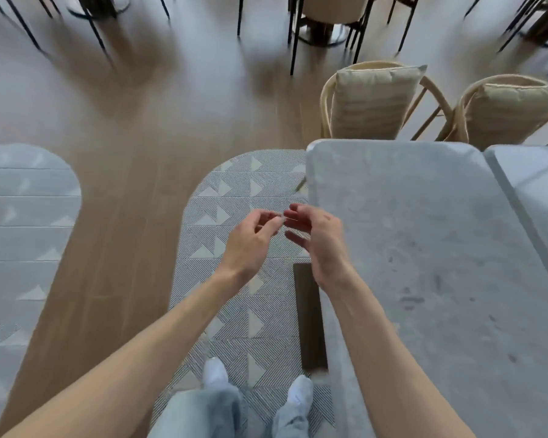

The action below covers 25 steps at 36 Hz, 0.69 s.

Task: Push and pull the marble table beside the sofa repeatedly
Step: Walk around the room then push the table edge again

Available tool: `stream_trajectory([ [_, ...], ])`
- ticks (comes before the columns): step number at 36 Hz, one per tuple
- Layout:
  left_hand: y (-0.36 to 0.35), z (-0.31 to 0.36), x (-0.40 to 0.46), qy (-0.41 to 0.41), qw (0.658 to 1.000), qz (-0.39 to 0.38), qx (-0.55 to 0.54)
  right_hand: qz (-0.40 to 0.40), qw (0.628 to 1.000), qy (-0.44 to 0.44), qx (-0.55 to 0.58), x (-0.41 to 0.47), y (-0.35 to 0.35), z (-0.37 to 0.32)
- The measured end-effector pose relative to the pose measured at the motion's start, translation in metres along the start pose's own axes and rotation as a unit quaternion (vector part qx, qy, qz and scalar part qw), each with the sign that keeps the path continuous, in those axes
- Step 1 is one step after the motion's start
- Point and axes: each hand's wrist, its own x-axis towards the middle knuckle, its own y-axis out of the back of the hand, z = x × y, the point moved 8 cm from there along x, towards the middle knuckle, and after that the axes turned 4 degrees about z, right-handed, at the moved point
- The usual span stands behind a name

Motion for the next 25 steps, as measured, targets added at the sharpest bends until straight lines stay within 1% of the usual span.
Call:
stream_trajectory([
  [5,0.081,0.004,0.017,-0.007,0.999,0.004,-0.033,-0.030,0.999,0.022,-0.039,-0.013,-0.076,-0.007],
  [7,0.126,0.000,0.032,-0.003,0.999,0.009,-0.053,-0.039,0.997,0.032,-0.056,-0.015,-0.121,-0.009],
  [11,0.225,-0.005,0.054,-0.003,0.995,0.029,-0.098,-0.067,0.996,0.038,-0.051,-0.022,-0.217,-0.005],
  [14,0.308,0.000,0.063,-0.006,0.988,0.071,-0.137,-0.102,0.993,0.034,-0.058,-0.032,-0.297,-0.007],
  [19,0.430,0.014,0.071,-0.012,0.973,0.143,-0.180,-0.192,0.977,0.040,-0.084,-0.042,-0.429,-0.015],
  [25,0.558,0.010,0.072,-0.007,0.947,0.257,-0.194,-0.291,0.951,0.032,-0.103,-0.040,-0.568,-0.017],
])
